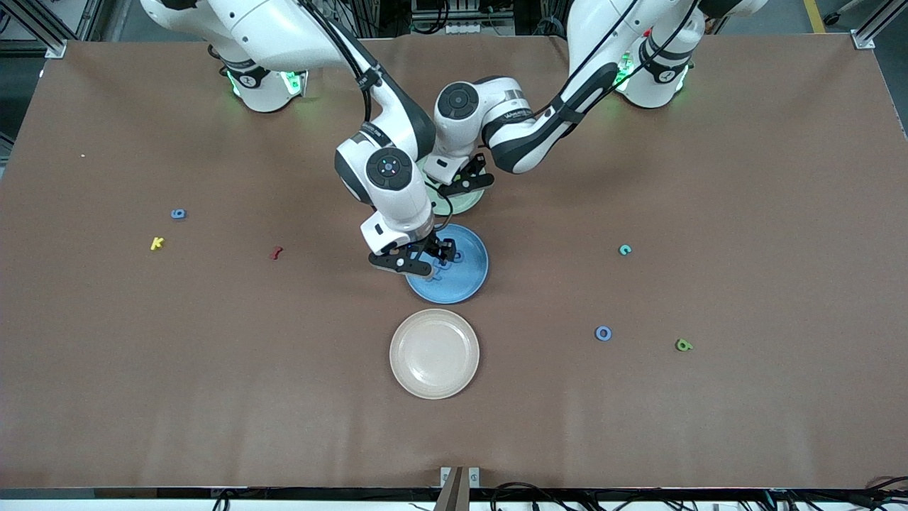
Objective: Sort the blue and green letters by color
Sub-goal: 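Place the n on the green plate and the X on the blue plate, then grasp the green q with the left gripper and blue 6 with the right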
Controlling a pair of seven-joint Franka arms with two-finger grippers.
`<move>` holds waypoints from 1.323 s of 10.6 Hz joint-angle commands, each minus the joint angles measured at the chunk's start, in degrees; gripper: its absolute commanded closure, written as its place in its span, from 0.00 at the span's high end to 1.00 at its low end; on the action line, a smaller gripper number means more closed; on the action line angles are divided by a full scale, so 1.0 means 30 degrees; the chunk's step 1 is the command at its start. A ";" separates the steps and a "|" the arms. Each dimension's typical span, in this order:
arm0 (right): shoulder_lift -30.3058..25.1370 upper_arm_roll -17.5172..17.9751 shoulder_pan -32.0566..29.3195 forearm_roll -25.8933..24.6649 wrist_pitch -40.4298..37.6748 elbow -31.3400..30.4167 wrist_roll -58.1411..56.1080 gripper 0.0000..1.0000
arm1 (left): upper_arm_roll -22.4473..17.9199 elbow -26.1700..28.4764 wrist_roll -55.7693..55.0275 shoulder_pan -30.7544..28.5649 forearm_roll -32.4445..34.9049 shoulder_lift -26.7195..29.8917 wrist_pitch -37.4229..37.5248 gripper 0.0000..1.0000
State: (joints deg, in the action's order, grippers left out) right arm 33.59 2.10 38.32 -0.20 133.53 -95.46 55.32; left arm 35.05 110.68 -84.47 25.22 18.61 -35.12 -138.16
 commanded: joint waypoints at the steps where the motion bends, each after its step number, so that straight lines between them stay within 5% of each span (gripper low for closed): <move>1: -0.0704 -0.0056 -0.1221 0.0182 -0.3397 0.0709 -0.1119 1.00 | 0.0180 0.1190 -0.0233 -0.1400 0.0302 0.1801 -0.0205 1.00; 5: -0.3660 0.0032 -0.5611 0.0182 -0.4141 -0.2124 -0.4511 1.00 | 0.0326 0.1633 0.2510 -0.4119 0.0302 0.3064 -0.0176 1.00; 11: -0.8729 0.0061 -1.2936 -0.0460 -0.0805 -1.0208 -1.4558 1.00 | 0.0533 0.1575 1.3138 -1.1121 0.0331 0.2832 -0.0088 1.00; 14: -1.0459 0.0091 -1.6481 -0.2769 0.0629 -1.3372 -1.7318 1.00 | 0.0415 0.0816 2.0605 -1.4287 0.0593 0.2044 -0.0117 1.00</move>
State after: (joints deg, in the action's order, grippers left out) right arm 8.89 1.12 -4.02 -3.81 131.20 -126.04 8.18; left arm 35.49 114.37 -35.60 -11.80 18.71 -27.37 -138.15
